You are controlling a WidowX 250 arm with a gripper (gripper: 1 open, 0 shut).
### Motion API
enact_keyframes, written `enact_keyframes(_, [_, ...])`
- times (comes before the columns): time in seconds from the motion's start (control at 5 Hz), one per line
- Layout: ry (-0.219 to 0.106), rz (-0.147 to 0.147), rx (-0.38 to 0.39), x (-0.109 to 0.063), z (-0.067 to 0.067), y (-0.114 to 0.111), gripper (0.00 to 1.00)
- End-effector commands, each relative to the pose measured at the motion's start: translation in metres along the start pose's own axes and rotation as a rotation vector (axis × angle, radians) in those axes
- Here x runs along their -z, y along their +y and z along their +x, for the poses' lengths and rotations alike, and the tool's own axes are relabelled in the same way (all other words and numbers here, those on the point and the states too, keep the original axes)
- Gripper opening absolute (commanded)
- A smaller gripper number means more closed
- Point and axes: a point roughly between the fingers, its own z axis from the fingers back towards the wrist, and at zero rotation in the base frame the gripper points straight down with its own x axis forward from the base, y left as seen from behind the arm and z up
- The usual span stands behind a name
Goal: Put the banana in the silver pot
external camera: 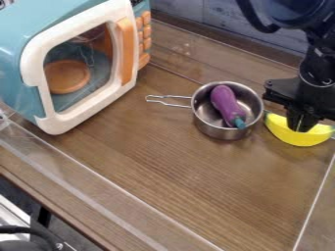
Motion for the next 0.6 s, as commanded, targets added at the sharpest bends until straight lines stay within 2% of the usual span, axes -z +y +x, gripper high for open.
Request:
enact_keyframes(0.0, [-0.052, -0.022, -0.013, -0.0177, 0.0154, 0.0010, 0.00])
enact_keyframes(0.4, [-0.041, -0.016, 0.000, -0.0255, 0.0174, 0.0074, 0.00])
